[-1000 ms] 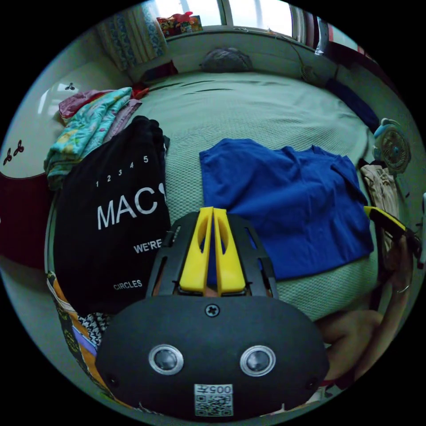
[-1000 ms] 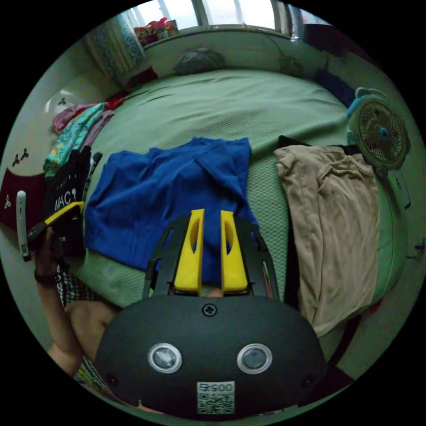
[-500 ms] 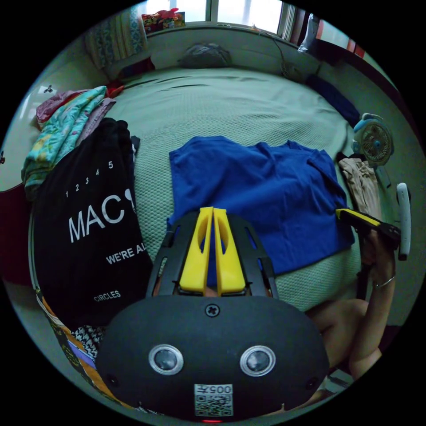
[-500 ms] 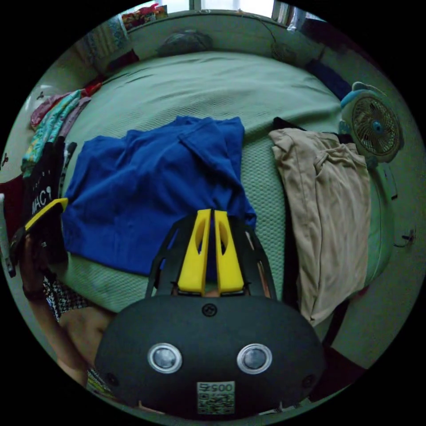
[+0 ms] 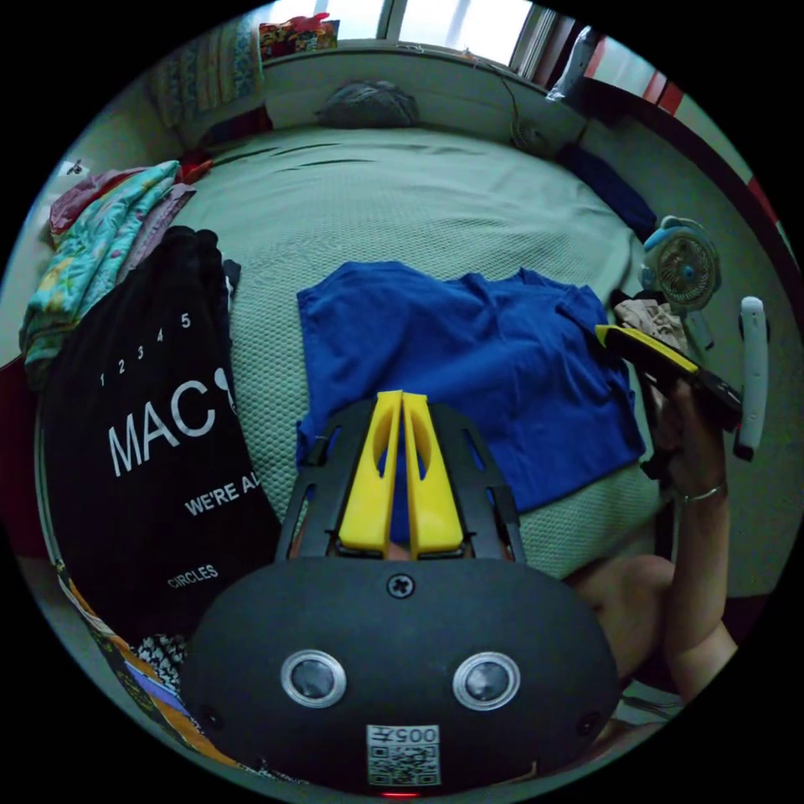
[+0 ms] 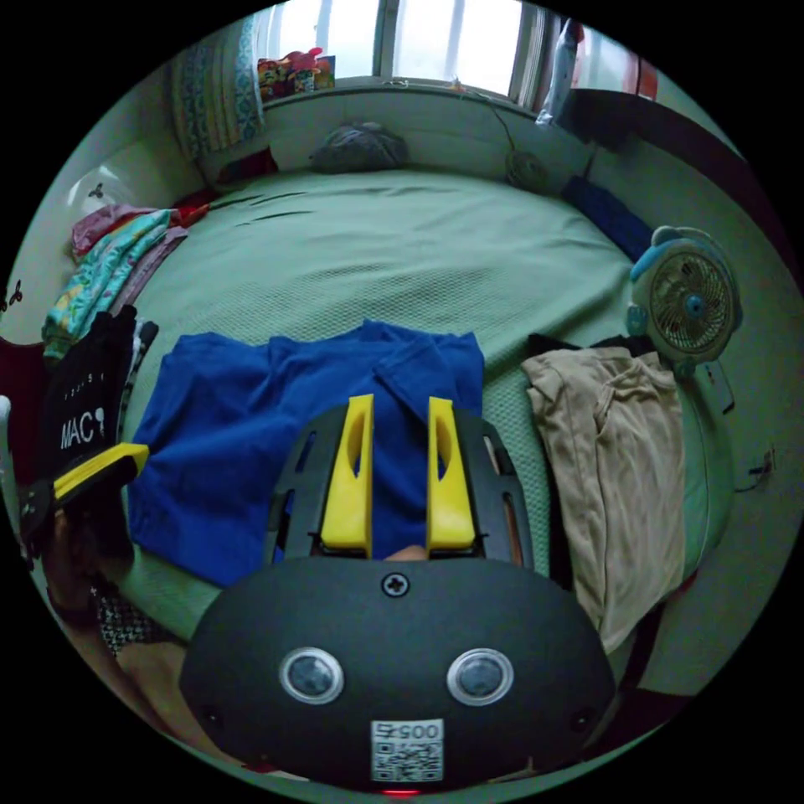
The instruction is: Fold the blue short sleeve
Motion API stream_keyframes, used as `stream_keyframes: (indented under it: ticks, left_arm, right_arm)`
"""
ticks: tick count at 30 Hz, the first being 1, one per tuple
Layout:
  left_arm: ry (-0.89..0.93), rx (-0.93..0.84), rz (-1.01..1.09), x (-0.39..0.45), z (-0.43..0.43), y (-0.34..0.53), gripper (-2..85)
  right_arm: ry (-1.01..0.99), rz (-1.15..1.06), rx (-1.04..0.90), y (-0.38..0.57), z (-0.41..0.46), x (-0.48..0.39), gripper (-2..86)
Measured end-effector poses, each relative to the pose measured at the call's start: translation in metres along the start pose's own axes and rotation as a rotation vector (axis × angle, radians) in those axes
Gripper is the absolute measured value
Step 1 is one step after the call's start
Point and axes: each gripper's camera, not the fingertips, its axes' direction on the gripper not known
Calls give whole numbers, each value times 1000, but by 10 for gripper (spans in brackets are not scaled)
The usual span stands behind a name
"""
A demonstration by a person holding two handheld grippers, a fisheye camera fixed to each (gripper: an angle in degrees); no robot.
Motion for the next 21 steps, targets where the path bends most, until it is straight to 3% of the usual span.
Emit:
stream_keyframes:
  ticks: [6, 10, 13, 21]
  left_arm:
    - [91, 25, -33, -14, -4, 3, -7]
    - [95, 8, -38, -17, -5, 6, -7]
    - [128, 13, -32, -16, -7, 9, -7]
    - [133, 26, -21, -8, -17, 27, -7]
  right_arm:
    - [53, 11, -143, -19, 35, -8, 94]
    - [103, 71, -131, -9, 32, 0, 38]
    - [46, 61, -65, 15, 7, 8, -7]
    - [-63, -23, -72, 122, -49, 28, -14]
